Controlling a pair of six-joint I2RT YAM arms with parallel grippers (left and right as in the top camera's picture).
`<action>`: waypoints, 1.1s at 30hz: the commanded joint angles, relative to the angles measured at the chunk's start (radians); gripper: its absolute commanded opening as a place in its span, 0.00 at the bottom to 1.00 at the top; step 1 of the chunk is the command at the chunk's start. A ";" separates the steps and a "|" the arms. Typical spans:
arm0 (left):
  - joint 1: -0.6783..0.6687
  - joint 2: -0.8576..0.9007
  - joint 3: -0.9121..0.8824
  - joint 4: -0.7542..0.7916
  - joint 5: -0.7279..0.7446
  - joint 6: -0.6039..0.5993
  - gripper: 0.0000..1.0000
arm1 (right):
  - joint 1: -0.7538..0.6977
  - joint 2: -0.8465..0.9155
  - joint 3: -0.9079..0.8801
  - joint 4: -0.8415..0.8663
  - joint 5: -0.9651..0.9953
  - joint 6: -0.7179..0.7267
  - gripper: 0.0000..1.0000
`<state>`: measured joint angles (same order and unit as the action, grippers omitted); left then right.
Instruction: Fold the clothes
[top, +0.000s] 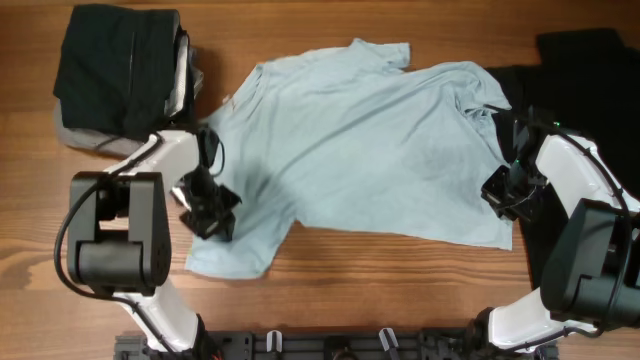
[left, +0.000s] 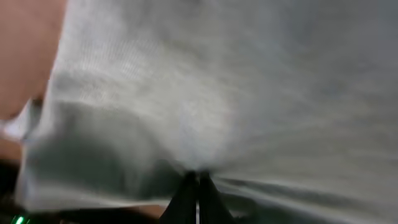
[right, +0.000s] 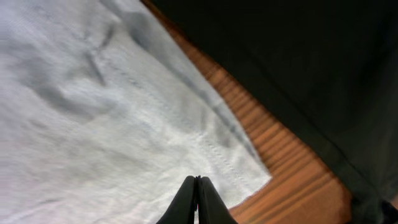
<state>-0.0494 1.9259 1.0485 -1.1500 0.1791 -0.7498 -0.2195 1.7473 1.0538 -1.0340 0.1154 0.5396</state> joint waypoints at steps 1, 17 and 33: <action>0.002 0.046 -0.055 -0.047 -0.039 -0.071 0.04 | -0.001 -0.020 0.015 0.013 -0.051 -0.075 0.04; 0.011 -0.486 0.140 0.060 -0.176 0.072 0.74 | -0.001 -0.077 0.016 0.285 -0.491 -0.411 0.32; 0.069 -0.398 0.139 0.265 -0.293 0.325 0.80 | -0.201 -0.115 0.016 0.283 -0.411 -0.348 0.41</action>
<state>0.0082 1.5024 1.1851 -0.9005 -0.0906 -0.4622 -0.3542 1.6470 1.0557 -0.7513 -0.3126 0.2443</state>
